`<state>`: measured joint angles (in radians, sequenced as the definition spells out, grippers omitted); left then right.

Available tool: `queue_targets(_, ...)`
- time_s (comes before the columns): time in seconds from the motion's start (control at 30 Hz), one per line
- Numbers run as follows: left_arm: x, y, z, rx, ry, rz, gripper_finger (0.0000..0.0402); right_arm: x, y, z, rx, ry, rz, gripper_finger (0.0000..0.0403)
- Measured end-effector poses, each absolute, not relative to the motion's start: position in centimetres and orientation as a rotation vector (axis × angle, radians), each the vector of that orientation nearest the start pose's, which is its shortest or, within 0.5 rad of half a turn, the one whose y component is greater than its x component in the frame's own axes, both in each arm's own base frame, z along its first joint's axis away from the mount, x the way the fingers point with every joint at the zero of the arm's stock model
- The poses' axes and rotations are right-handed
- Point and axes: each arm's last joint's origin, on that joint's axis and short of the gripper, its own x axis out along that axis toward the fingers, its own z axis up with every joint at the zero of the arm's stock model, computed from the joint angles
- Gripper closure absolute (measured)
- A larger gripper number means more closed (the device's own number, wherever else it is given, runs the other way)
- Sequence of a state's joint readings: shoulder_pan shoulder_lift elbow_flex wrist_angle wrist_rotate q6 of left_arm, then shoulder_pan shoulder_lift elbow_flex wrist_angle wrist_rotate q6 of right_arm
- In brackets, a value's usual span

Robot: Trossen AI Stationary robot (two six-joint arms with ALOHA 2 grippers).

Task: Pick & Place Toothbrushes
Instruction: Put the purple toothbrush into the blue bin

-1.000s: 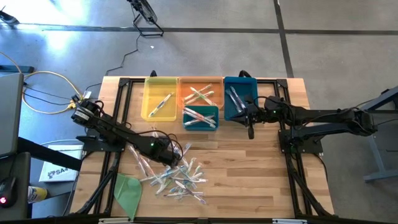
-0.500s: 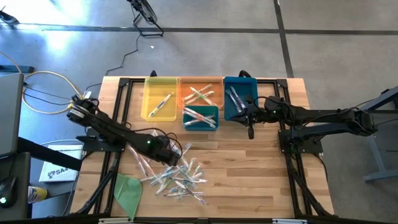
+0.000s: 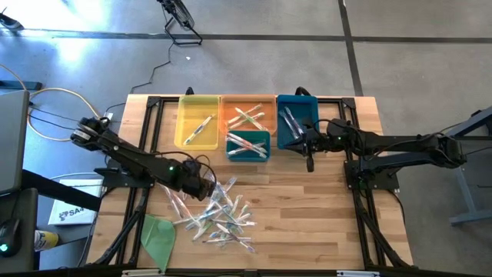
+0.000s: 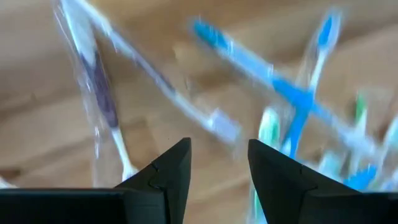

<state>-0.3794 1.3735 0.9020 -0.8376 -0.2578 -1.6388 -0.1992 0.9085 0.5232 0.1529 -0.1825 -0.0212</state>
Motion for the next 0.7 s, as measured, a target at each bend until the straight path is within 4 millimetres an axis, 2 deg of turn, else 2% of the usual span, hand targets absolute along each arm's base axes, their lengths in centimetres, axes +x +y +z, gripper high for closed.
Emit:
queue_targets(0.2,23.1,-7.87,21.2,-1.016,0.827,0.917,0.0245,19.78,-3.46,25.24,0.025,0.235,-0.014,0.0401)
queue_targets(0.7,23.22,-7.77,21.18,-1.025,0.811,0.925,0.0245,19.78,-3.45,25.23,0.024,0.236,-0.012,0.04)
